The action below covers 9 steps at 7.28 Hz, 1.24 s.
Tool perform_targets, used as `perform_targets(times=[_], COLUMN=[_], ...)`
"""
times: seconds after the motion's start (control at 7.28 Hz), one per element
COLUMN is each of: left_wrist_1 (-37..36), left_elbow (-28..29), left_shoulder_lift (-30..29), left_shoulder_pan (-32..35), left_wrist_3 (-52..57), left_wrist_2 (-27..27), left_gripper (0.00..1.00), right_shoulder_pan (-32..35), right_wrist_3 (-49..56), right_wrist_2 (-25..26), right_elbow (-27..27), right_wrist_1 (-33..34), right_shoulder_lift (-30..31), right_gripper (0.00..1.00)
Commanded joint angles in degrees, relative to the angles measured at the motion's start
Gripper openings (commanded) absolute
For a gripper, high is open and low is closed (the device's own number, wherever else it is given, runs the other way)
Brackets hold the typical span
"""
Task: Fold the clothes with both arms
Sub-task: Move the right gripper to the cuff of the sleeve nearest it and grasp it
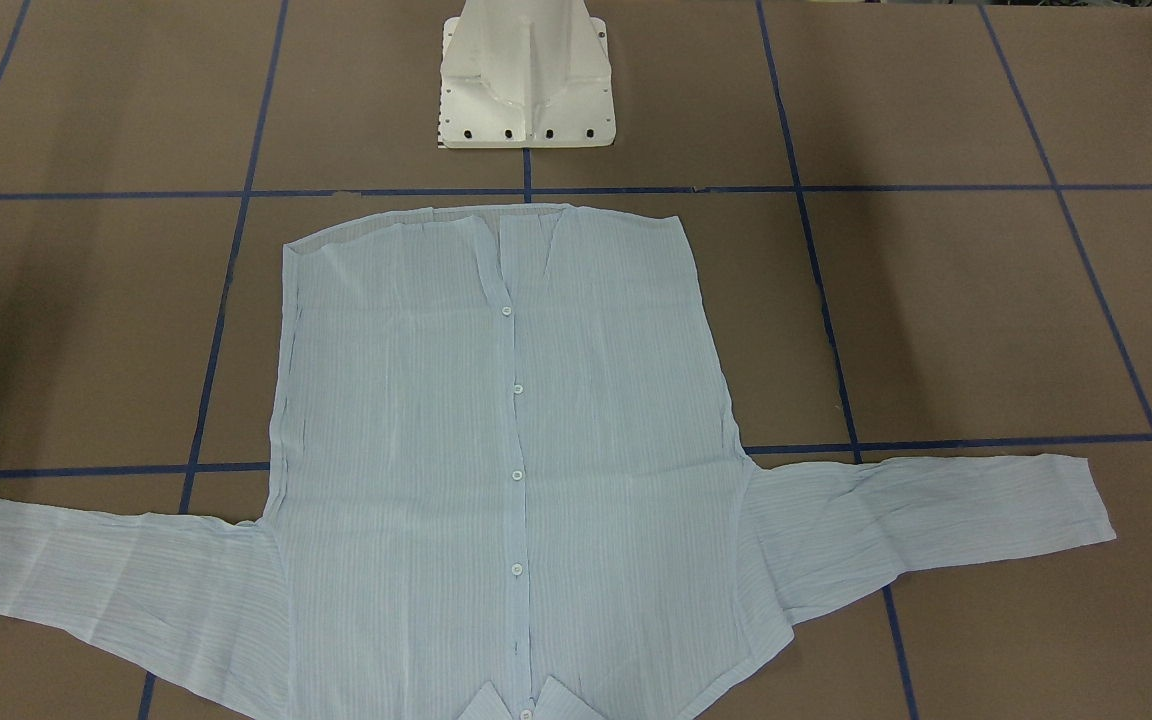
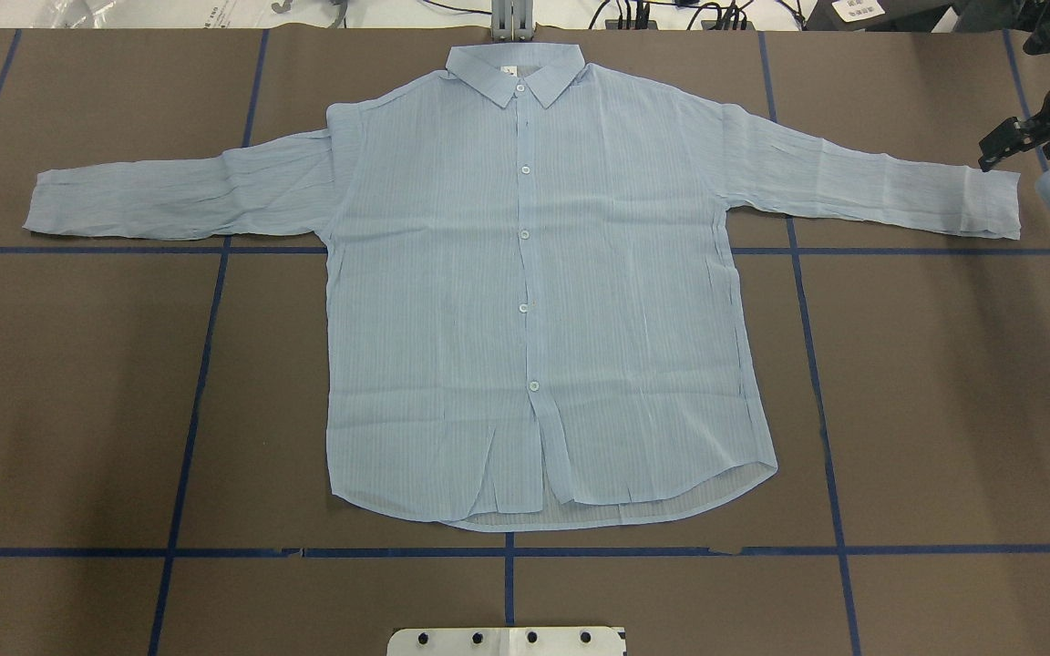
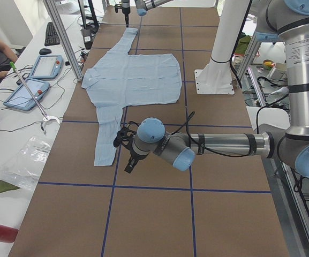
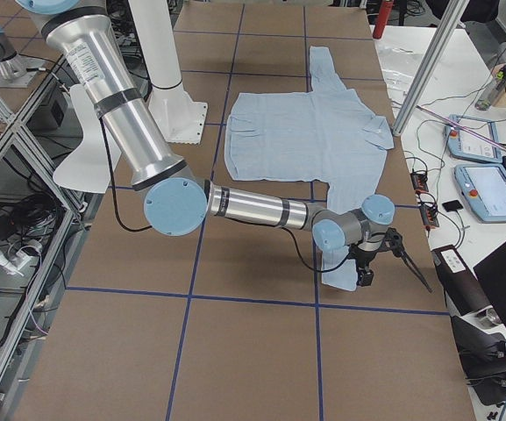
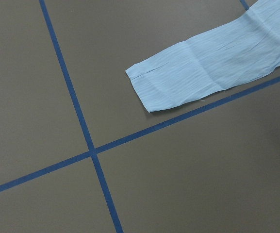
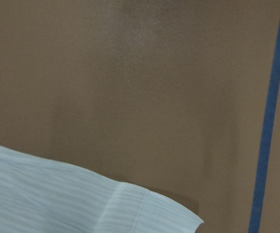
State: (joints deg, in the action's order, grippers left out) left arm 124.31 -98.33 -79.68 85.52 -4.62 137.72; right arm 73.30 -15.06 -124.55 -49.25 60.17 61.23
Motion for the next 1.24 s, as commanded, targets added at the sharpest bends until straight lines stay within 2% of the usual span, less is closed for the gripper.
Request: perform_targets(times=[0.0,0.27,0.41,0.55,0.96,1.1], left_wrist_1=[0.14,0.14,0.14,0.14,0.14,0.14], left_elbow=[-0.11,-0.29,-0.29,-0.29,-0.38,-0.38], left_shoulder_lift=[-0.13,-0.13,-0.13,-0.21,-0.21,-0.21], left_shoulder_pan=[-0.09,-0.09,-0.17,-0.17,-0.17,-0.09], left_wrist_3=[-2.22,-2.5,-2.59,-2.59,-2.59,-2.59], left_wrist_2=[0.01,0.01,0.01,0.01,0.01,0.01], left_gripper=[1.0,1.0,1.0,1.0,1.0,1.0], right_shoulder_pan=[-0.36,-0.27,-0.35,-0.44,-0.44,-0.44], right_wrist_3=[-1.28,-1.28,-1.37,-1.37,-1.46,-1.72], right_wrist_2=[1.33,1.94,3.25,3.26,3.35,3.26], right_elbow=[1.87,3.88,5.98,6.7,8.64,8.73], right_wrist_1=[-2.17,-3.82,-6.53,-6.56,-6.47,-6.47], right_shoulder_lift=[-0.32,-0.15,-0.32,-0.76,-2.08,-2.17], right_gripper=[0.99,0.96,0.89,0.8,0.61,0.59])
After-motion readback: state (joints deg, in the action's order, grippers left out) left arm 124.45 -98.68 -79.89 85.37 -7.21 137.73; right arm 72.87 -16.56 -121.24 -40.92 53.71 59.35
